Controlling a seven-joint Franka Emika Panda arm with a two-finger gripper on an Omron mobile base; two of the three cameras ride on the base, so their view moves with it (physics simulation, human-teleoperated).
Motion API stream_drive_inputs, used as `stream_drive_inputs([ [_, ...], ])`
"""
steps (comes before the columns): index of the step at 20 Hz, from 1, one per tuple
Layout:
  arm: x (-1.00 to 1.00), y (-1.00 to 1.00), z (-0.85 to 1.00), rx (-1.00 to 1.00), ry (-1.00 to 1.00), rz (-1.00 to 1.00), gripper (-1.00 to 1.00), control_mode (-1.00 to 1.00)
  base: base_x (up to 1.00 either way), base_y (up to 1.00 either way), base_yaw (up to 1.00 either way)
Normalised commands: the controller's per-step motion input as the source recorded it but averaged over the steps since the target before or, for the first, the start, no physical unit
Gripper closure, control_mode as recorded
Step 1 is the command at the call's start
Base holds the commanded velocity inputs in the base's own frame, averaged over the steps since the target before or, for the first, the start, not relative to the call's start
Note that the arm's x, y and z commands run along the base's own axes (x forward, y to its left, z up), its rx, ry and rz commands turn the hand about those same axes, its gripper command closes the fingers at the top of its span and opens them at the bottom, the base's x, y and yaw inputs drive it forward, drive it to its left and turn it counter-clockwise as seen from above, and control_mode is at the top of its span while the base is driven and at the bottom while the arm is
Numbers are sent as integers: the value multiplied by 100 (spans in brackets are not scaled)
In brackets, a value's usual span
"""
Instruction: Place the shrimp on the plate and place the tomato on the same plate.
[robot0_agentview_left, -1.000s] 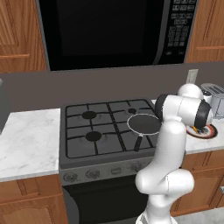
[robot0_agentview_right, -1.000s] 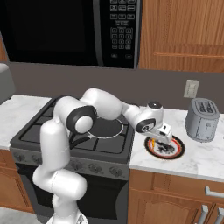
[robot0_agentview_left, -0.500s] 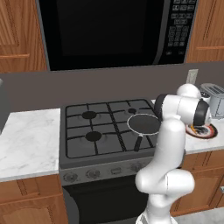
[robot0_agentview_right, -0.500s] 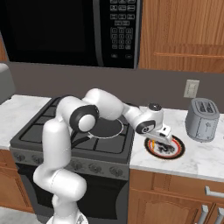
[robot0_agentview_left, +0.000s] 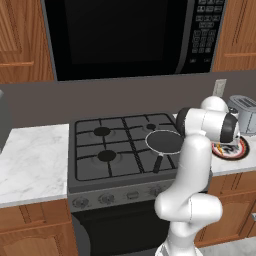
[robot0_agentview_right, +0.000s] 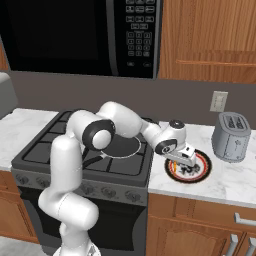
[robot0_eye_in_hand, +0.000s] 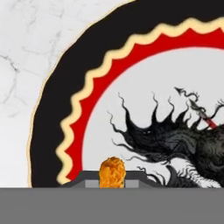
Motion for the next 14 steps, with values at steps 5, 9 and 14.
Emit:
stream_drive_inputs([
  [5, 0, 0, 0, 0, 0, 0, -100, -100, 0, 0, 0],
  [9, 0, 0, 0, 0, 0, 0, -100, -100, 0, 0, 0],
  [14, -1, 0, 16, 0, 0, -2, -100, -100, 0, 0, 0],
])
